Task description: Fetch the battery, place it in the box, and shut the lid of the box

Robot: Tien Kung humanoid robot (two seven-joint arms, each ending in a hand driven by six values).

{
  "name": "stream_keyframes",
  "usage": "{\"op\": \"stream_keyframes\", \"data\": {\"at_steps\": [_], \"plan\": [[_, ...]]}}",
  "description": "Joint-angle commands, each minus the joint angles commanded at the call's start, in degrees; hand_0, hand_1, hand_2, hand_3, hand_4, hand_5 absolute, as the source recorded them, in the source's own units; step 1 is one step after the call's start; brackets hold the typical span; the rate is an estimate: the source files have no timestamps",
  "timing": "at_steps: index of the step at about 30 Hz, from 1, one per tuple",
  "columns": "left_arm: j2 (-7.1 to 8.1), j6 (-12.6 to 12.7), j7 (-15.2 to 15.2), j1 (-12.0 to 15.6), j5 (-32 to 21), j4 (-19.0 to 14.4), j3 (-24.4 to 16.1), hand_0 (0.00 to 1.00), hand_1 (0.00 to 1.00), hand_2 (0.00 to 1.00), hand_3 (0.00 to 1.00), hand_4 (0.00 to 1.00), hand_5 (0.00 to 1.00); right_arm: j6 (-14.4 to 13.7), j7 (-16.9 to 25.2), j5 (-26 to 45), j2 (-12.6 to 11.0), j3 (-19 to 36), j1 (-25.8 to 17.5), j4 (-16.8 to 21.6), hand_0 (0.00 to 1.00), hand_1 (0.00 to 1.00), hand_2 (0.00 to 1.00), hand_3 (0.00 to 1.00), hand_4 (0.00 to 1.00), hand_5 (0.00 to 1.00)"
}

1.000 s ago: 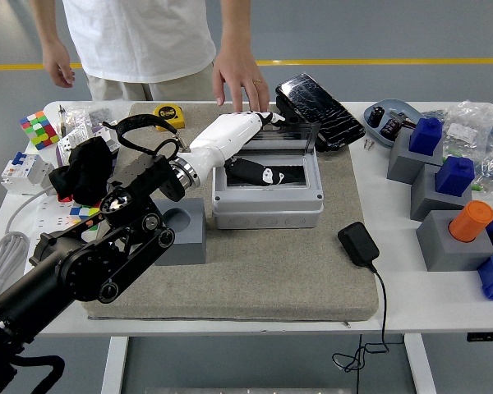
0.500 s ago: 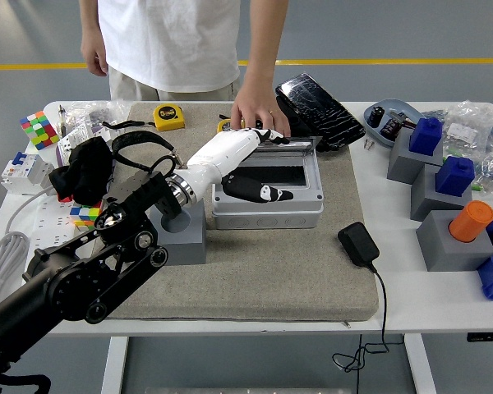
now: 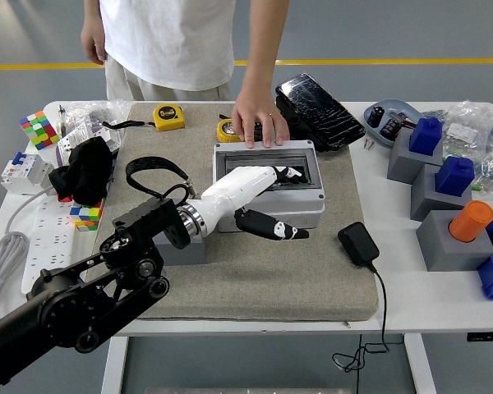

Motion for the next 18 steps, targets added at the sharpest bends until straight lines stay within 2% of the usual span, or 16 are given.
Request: {"op": "stream_keyframes", "data": {"at_steps": [4, 7, 9, 13, 18], "plan": [[0.25, 0.00, -0.56, 1.05, -1.24, -2.00, -1.49, 0.538, 0.742, 0.754, 0.773, 0.998, 0.548, -0.04, -0.03, -0.08, 0.01, 0.23, -0.01, 0.00, 0.635, 0.647, 0.668, 0.597, 0.990, 0.563], [0.05, 1.30, -2.86, 3.50, -3.67, -4.08, -4.86, 0.538, 0.742, 0.754, 0.773, 0.998, 0.548, -0.10, 0.00, 0.00, -0.01, 0.34, 0.01, 0.00, 0.635, 0.647, 0.668, 0.597, 0.990, 0.563], [-0.35, 2.74, -5.19, 5.34, -6.40, -4.92, -7.53, 0.538, 0.741, 0.745, 0.767, 0.998, 0.547, -0.10, -0.05, -0.23, 0.02, 0.60, -0.02, 0.00, 0.635, 0.647, 0.668, 0.598, 0.990, 0.562], [-1.35, 6.45, -12.33, 9.79, -15.04, -5.41, -14.54, 0.538, 0.741, 0.745, 0.767, 0.998, 0.547, -0.10, -0.39, -1.76, 0.03, 2.23, -0.11, 0.00, 0.635, 0.647, 0.668, 0.598, 0.990, 0.562], [-1.53, 7.93, -18.39, 14.40, -25.07, -5.35, -20.80, 0.556, 0.741, 0.735, 0.756, 0.998, 0.541, -0.13, -0.57, -2.53, -0.12, 3.27, -0.06, 0.00, 0.636, 0.649, 0.668, 0.596, 0.990, 0.563]]}}
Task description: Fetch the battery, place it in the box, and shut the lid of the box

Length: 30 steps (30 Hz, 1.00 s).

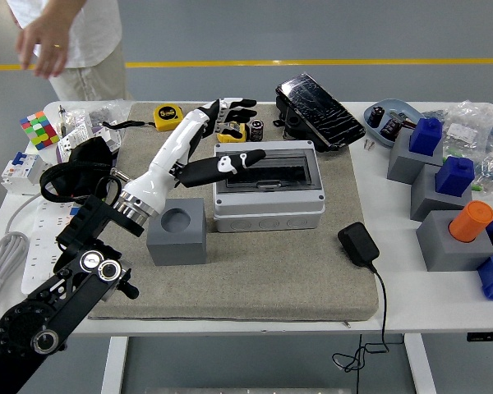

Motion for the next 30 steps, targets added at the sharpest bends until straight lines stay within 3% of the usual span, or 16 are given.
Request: {"op": "stream_keyframes", "data": {"at_steps": [5, 11, 18, 30], "plan": [[-0.12, 1.57, -3.21, 5.48, -4.85, -0.19, -6.08, 0.553, 0.734, 0.729, 0.749, 0.998, 0.532, -0.11, 0.21, 0.50, -0.31, -0.09, 0.41, 0.00, 0.635, 0.648, 0.668, 0.599, 0.990, 0.564], [0.37, 1.38, -2.62, 9.49, -4.44, -0.36, -13.66, 0.559, 0.733, 0.723, 0.746, 0.998, 0.541, -0.13, 0.20, 0.27, -0.49, 0.44, 0.72, 0.00, 0.635, 0.647, 0.668, 0.598, 0.991, 0.564], [1.59, 0.62, -1.80, 12.01, -5.11, -0.45, -18.65, 0.563, 0.735, 0.723, 0.747, 0.998, 0.536, -0.16, 0.23, 0.00, -0.54, 0.96, 0.80, 0.00, 0.635, 0.647, 0.668, 0.599, 0.991, 0.565], [0.86, -0.21, -0.54, 12.85, -3.60, -0.33, -21.82, 0.567, 0.733, 0.724, 0.747, 0.998, 0.533, -0.18, 0.36, 0.00, -0.64, 1.28, 1.02, 0.00, 0.635, 0.647, 0.668, 0.599, 0.991, 0.569]]}}
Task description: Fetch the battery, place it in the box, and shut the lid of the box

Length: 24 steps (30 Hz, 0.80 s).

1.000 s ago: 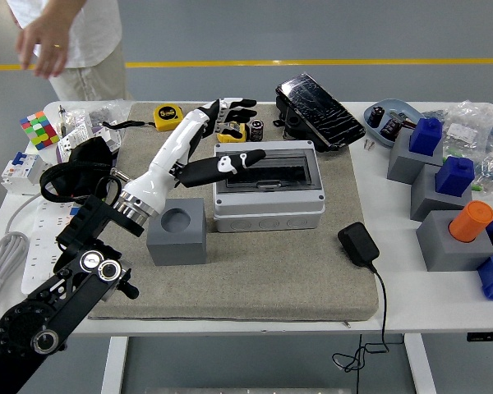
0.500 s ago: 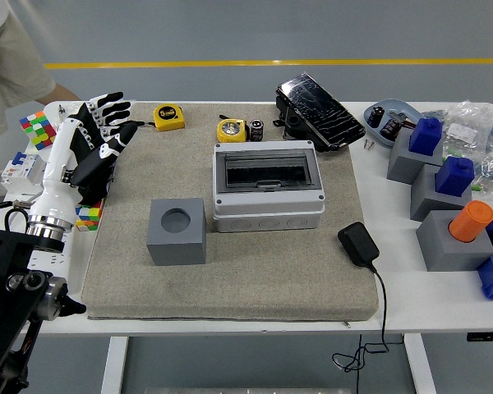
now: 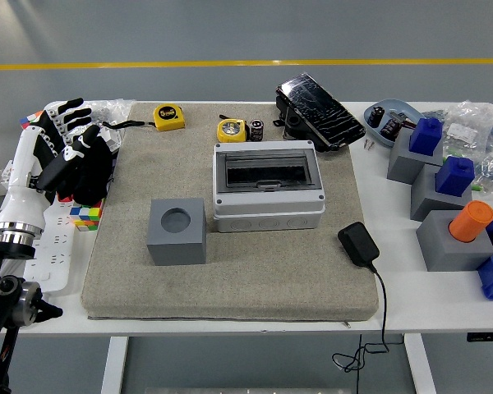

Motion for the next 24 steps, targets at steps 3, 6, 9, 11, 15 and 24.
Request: {"op": "stream_keyframes", "data": {"at_steps": [3, 6, 9, 11, 15, 24], "plan": [[0.20, -0.48, 0.47, 0.02, 0.19, -0.02, 0.11, 0.566, 0.730, 0.724, 0.745, 0.998, 0.527, -0.05, 0.10, 0.32, 0.02, -0.09, 0.19, 0.00, 0.634, 0.648, 0.668, 0.599, 0.991, 0.570], [0.24, -0.65, 0.55, -0.04, 0.41, -0.05, 0.25, 0.566, 0.730, 0.724, 0.745, 0.998, 0.527, -0.05, 0.13, 0.42, 0.04, -0.13, 0.29, 0.00, 0.634, 0.648, 0.668, 0.599, 0.991, 0.570], [0.11, -0.74, 0.55, -0.12, 0.54, -0.20, 0.28, 0.564, 0.726, 0.724, 0.742, 0.998, 0.507, -0.02, 0.09, 0.13, 0.10, 0.10, 0.27, 0.00, 0.634, 0.647, 0.667, 0.600, 0.990, 0.573], [0.09, -0.77, 0.55, -0.10, 0.60, -0.28, 0.34, 0.564, 0.726, 0.724, 0.742, 0.998, 0.507, 0.00, 0.08, -0.07, 0.13, 0.22, 0.18, 0.00, 0.634, 0.647, 0.667, 0.600, 0.990, 0.573], [0.24, -0.89, 0.60, 0.17, 0.69, -0.41, 0.48, 0.563, 0.726, 0.723, 0.740, 0.998, 0.501, 0.03, 0.01, -0.48, 0.18, 0.49, 0.02, 0.00, 0.635, 0.647, 0.668, 0.600, 0.990, 0.573], [0.38, -0.93, 0.63, 0.27, 0.74, -0.66, 0.60, 0.562, 0.726, 0.724, 0.738, 0.998, 0.497, 0.07, 0.13, -0.15, 0.13, -0.10, 0.11, 0.00, 0.635, 0.647, 0.668, 0.600, 0.991, 0.574]]}}
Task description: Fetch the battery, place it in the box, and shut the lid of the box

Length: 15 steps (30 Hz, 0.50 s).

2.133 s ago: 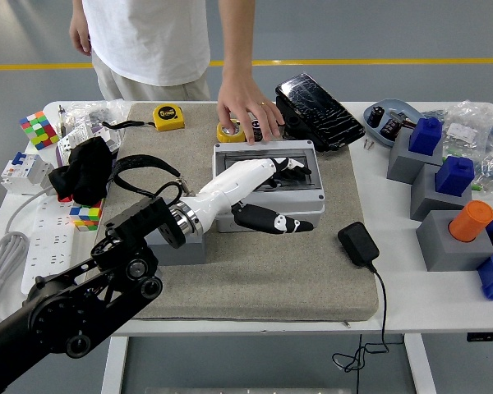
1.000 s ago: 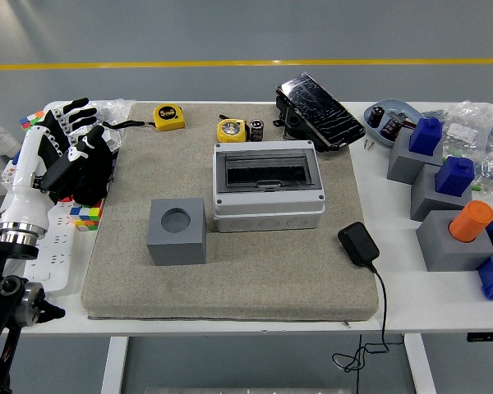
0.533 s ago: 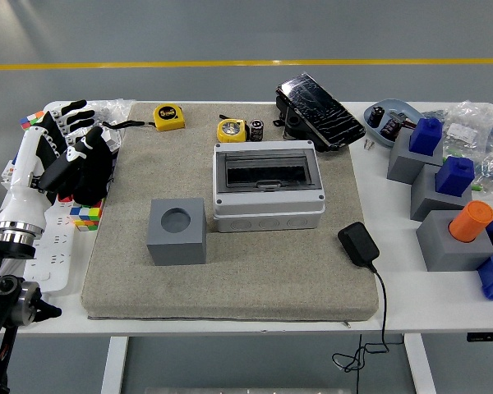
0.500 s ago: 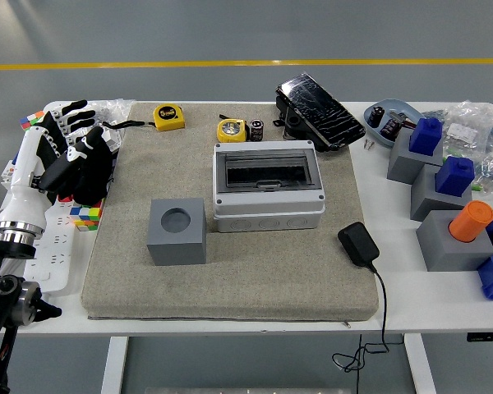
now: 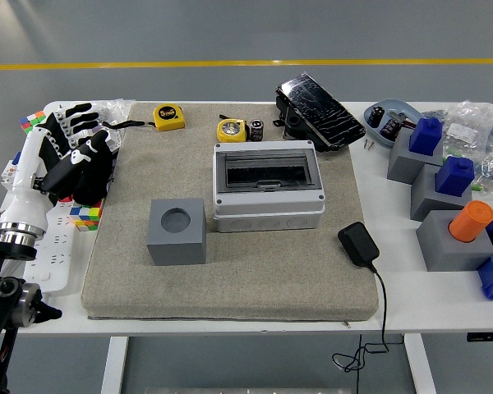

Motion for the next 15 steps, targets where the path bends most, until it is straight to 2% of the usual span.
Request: {"op": "stream_keyframes", "data": {"at_steps": [15], "plan": [[0.55, -0.26, 0.00, -0.48, 0.11, -0.80, 0.47, 0.563, 0.726, 0.725, 0.739, 0.998, 0.497, 0.01, 0.43, 0.88, -0.42, -1.15, 0.60, 0.00, 0.634, 0.647, 0.668, 0.602, 0.991, 0.578]]}}
